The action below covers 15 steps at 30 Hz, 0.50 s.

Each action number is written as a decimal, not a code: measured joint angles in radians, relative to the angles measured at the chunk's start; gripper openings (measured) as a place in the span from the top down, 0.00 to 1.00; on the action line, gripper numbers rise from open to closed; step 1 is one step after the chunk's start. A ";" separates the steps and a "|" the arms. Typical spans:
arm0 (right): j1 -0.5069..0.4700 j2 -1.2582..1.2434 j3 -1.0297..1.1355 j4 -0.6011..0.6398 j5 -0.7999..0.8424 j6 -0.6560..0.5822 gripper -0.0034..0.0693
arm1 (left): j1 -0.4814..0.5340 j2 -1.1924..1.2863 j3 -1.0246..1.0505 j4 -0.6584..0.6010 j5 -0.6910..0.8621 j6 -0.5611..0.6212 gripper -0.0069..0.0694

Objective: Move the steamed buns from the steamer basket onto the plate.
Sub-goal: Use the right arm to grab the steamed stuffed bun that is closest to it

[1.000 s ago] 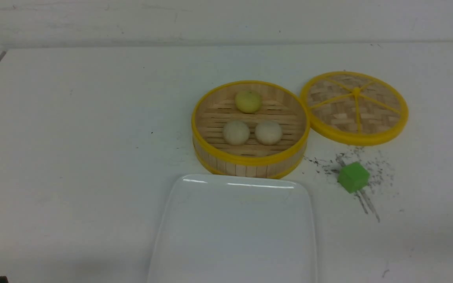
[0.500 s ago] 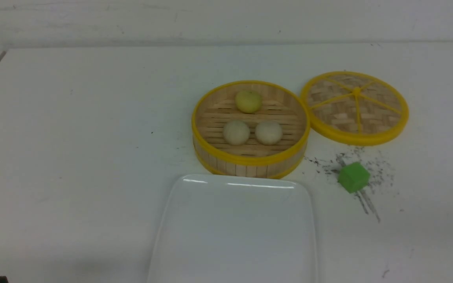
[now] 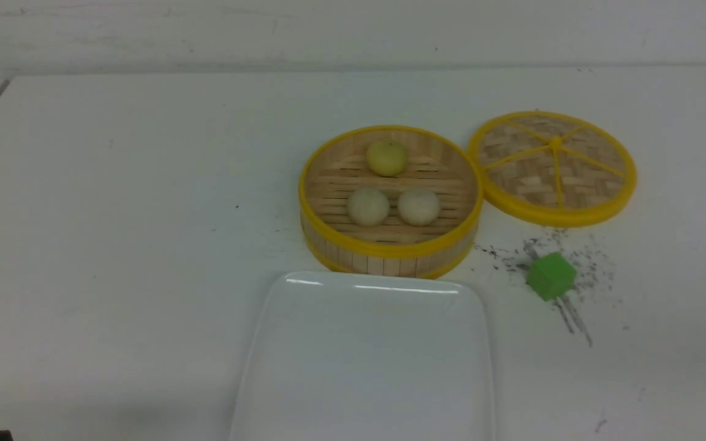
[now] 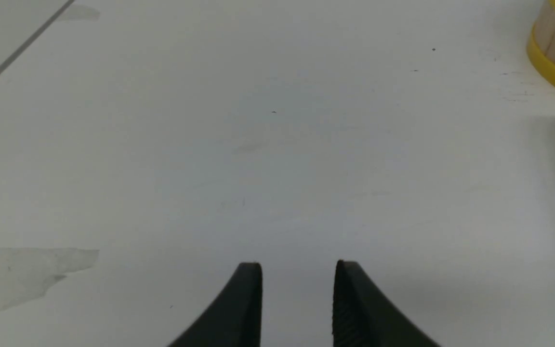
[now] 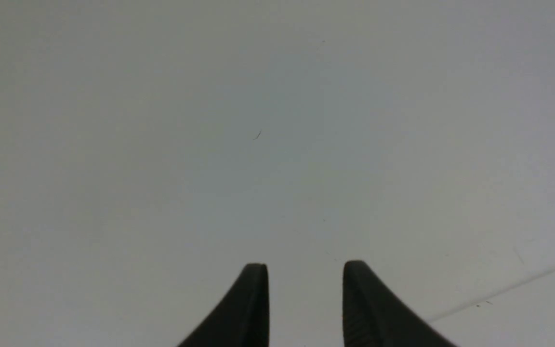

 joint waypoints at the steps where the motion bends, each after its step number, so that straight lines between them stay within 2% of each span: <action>1: 0.000 0.000 0.000 -0.001 0.000 0.004 0.62 | 0.000 0.000 0.000 0.000 0.000 0.000 0.59; 11: 0.000 0.000 0.000 -0.003 0.006 0.008 0.62 | 0.000 0.000 0.000 0.008 0.000 0.000 0.59; 15: 0.000 0.000 0.000 0.006 0.056 0.012 0.62 | 0.000 0.000 0.000 0.013 -0.003 0.000 0.59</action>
